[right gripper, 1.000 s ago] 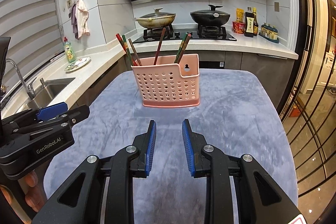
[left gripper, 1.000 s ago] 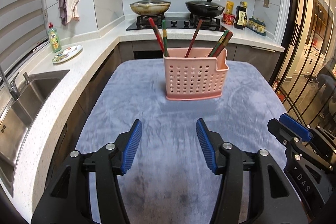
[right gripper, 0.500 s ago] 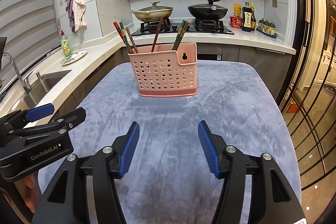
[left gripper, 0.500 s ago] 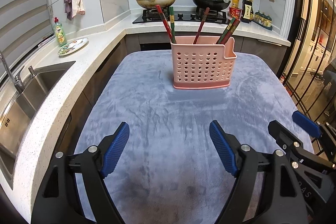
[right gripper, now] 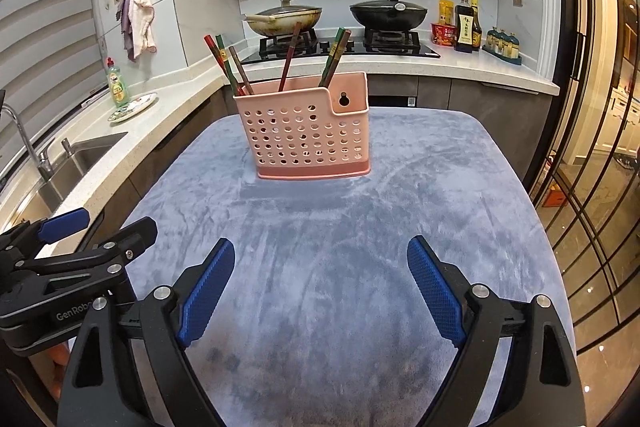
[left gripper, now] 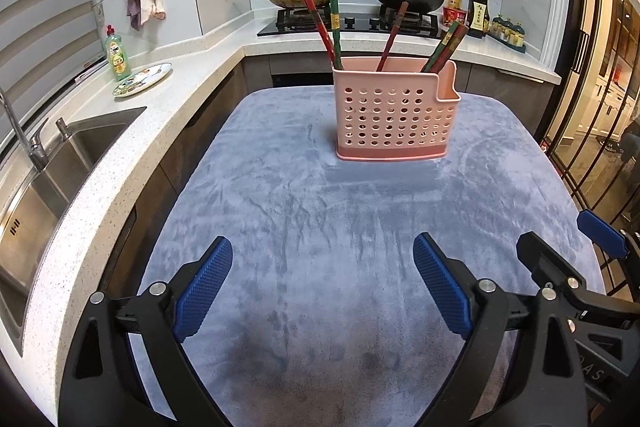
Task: Organize utensils
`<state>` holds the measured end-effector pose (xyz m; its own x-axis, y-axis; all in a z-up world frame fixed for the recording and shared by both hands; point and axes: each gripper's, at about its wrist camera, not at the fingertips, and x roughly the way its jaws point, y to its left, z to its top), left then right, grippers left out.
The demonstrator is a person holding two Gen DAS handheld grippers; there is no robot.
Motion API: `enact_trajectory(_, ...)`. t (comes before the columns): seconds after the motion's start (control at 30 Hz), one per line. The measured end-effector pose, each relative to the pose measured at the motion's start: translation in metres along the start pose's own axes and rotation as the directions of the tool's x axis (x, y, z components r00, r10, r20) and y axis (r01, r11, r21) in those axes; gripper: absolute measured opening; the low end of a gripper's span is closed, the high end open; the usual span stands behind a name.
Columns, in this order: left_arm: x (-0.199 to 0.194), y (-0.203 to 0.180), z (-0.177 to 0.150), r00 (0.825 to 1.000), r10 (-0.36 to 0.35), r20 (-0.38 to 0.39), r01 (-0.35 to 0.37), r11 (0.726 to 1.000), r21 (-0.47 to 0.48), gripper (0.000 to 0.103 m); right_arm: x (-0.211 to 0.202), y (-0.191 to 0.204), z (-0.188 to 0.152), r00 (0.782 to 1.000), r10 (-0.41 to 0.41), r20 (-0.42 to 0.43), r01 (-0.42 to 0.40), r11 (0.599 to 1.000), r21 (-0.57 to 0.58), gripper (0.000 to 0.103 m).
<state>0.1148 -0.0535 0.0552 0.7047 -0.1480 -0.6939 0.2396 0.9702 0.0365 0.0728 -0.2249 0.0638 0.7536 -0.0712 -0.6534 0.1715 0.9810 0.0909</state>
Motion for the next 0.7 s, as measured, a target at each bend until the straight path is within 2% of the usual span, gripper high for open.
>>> enact_trajectory(0.27,0.005,0.002,0.001,1.000,0.012,-0.001,-0.012,1.000,0.001,0.094,0.010,-0.002,-0.001,1.000,-0.014,-0.010,0.014,1.000,0.003,0.085)
enact_trajectory(0.7,0.018,0.006,0.006,0.999,0.034,-0.007,-0.034,0.999,-0.003,0.096,0.024,-0.006,0.002,0.999,-0.027,-0.029,0.027,1.000,0.009,0.085)
